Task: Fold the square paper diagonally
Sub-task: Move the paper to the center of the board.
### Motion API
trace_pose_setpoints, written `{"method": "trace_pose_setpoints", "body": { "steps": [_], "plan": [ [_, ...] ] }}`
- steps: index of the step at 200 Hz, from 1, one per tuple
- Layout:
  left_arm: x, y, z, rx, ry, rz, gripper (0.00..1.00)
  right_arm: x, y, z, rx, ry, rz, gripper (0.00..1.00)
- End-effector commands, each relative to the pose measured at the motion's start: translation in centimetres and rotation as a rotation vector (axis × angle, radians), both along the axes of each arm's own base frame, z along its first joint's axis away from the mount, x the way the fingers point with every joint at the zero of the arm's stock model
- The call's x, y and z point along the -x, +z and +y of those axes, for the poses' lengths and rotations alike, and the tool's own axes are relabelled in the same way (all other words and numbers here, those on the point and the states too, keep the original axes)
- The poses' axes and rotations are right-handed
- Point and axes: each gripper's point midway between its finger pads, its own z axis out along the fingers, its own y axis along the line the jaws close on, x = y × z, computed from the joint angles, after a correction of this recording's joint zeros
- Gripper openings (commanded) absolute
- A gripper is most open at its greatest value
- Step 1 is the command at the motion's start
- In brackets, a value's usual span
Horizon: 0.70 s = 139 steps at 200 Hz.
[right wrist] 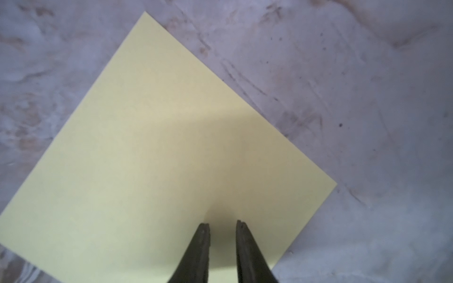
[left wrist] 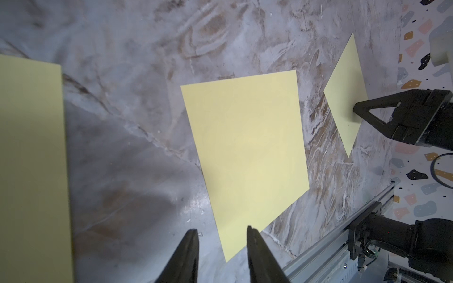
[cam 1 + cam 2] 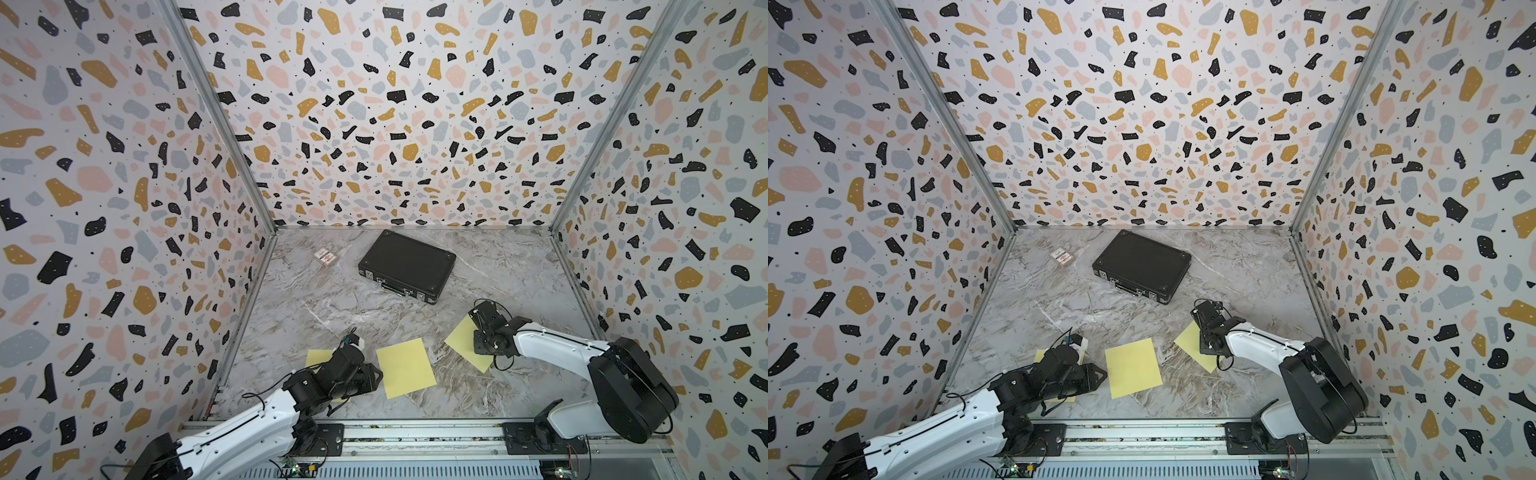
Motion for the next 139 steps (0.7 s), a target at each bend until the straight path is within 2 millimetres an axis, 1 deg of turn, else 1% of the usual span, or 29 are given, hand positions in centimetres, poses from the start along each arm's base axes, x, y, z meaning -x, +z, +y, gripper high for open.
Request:
{"method": "trace_pose_setpoints", "body": {
  "steps": [1, 32, 60, 77, 89, 107, 123, 128, 139],
  "plan": [
    [0.0, 0.1, -0.5, 0.016, -0.021, -0.017, 0.35, 1.1, 1.2, 1.0, -0.081, 0.063, 0.01, 0.28],
    [-0.6, 0.6, -1.1, 0.016, -0.032, -0.033, 0.34, 2.2, 2.3, 2.3, -0.177, 0.096, 0.015, 0.29],
    [-1.3, 1.0, -1.6, -0.017, -0.048, -0.043, 0.31, 3.3, 3.0, 2.9, -0.206, 0.116, 0.008, 0.29],
    [-1.8, 1.2, -2.0, -0.033, -0.052, -0.046, 0.3, 3.5, 3.2, 2.9, -0.206, 0.121, -0.005, 0.29],
    [-2.1, 1.3, -2.2, -0.045, -0.053, -0.046, 0.29, 3.6, 3.0, 2.6, -0.193, 0.113, -0.008, 0.29],
    [-2.4, 1.2, -2.6, -0.047, -0.055, -0.04, 0.28, 3.6, 2.3, 1.5, -0.134, 0.085, 0.004, 0.29],
    [-2.4, 1.4, -3.1, -0.033, -0.072, -0.027, 0.24, 3.8, 1.5, 1.2, -0.11, 0.073, 0.028, 0.28],
    [-2.6, 2.0, -3.8, -0.002, -0.086, -0.042, 0.22, 3.8, 1.3, 1.2, -0.109, 0.072, 0.033, 0.27],
    [-2.6, 3.0, -5.1, 0.048, -0.125, -0.051, 0.21, 3.8, 0.9, 1.5, -0.119, 0.07, 0.042, 0.27]
  ]
}}
